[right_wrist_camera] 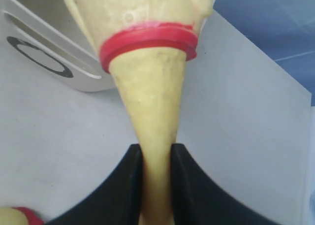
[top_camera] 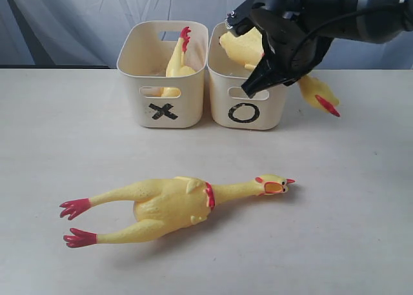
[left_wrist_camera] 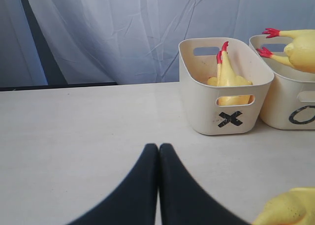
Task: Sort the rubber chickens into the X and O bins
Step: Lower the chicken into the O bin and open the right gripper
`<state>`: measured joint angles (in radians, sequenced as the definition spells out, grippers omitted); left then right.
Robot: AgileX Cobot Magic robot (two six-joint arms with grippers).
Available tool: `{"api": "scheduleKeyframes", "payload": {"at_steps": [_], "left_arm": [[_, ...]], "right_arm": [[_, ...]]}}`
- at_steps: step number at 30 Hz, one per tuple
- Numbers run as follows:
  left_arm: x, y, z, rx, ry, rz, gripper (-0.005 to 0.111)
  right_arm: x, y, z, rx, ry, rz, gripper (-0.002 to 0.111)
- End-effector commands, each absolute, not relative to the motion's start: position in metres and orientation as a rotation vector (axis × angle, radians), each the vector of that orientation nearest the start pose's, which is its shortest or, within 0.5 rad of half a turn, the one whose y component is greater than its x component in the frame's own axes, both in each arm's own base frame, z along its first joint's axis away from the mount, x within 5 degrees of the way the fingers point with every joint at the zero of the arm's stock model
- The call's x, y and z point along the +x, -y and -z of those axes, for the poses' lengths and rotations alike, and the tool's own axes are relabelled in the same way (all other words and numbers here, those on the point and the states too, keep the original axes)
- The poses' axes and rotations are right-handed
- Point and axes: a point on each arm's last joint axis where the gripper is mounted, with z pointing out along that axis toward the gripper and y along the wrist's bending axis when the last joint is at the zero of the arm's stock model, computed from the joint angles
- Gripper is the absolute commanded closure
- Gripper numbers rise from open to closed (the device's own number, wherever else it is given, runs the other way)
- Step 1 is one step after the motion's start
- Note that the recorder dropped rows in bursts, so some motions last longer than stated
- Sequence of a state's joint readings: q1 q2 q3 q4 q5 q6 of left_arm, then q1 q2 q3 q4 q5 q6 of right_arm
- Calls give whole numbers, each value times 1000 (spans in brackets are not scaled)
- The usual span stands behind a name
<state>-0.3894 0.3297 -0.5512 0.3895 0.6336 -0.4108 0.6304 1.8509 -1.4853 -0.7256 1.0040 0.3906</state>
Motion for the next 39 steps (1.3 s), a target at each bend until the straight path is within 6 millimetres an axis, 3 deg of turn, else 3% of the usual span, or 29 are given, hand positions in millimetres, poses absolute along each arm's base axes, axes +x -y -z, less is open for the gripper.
{"api": "scheduleKeyframes", "payload": {"at_steps": [1,13,30,36,39], "left_arm": [[65,4,-322,123,-1850,118,107],[65,4,-322,123,-1850,118,107],[65,4,-321,122,-1851,117,107],[65,4,-321,122,-1852,119,107],[65,4,-321,122,-1852,119,107]], "right_arm": [[354,-192,-270,-691,-2385,608,109],[368,-199,-268,-673,-2387,658,109],[369,-200,-271,-670,-2374,635,109],[369,-201,-271,-673,-2368,623,80],[369,-202,-271,-674,-2366,621,75]]}}
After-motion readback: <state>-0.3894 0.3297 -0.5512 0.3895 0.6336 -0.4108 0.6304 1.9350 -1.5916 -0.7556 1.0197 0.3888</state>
